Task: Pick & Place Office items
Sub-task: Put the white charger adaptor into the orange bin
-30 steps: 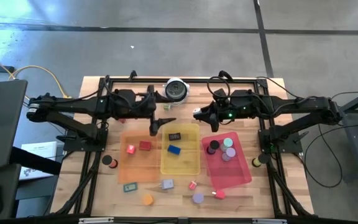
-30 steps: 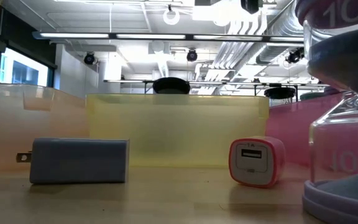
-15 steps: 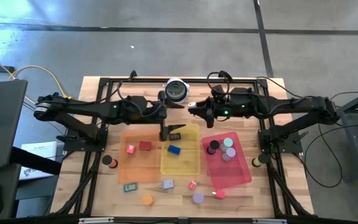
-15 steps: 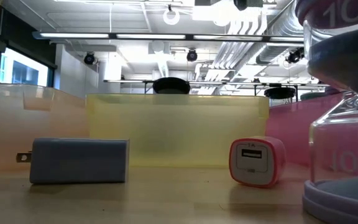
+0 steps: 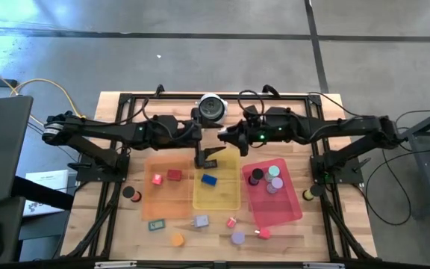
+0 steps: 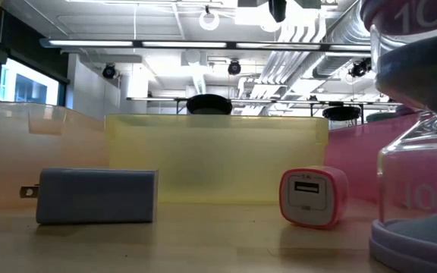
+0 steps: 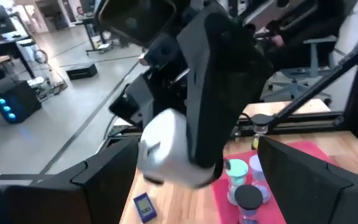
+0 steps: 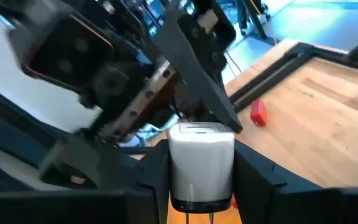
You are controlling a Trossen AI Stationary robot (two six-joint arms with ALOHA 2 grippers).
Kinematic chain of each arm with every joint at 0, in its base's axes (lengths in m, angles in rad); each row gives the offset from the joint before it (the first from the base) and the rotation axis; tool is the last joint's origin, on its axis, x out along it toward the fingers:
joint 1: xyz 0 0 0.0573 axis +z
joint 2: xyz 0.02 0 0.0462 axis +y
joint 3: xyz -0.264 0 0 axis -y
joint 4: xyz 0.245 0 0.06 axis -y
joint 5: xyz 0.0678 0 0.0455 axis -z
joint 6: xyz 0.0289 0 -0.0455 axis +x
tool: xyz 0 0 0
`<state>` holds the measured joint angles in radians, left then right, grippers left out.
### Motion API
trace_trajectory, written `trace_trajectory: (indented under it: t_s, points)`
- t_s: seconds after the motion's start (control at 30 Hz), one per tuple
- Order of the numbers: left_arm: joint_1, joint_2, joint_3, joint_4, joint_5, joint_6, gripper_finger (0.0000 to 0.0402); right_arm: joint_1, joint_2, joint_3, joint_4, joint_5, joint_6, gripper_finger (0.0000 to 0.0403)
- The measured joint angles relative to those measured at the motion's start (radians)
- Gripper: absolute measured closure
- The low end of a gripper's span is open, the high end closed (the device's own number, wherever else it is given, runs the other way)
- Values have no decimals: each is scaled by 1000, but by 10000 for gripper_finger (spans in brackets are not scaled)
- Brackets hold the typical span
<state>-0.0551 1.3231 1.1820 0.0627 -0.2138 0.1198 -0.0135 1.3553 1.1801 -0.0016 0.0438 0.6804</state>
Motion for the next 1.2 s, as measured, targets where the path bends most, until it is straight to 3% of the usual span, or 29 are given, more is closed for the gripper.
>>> trace_trajectory:
  t_s: [0.3,0.77,1.2]
  points:
    - [-8,0,0,-8,-1,-56,79,-9,7,0,50,-26,5,285]
    - [-9,58,-1,12,-2,70,79,-8,11,-1,66,-48,26,285]
    - [-27,65,0,69,-67,148,79,-6,11,-1,58,-73,33,285]
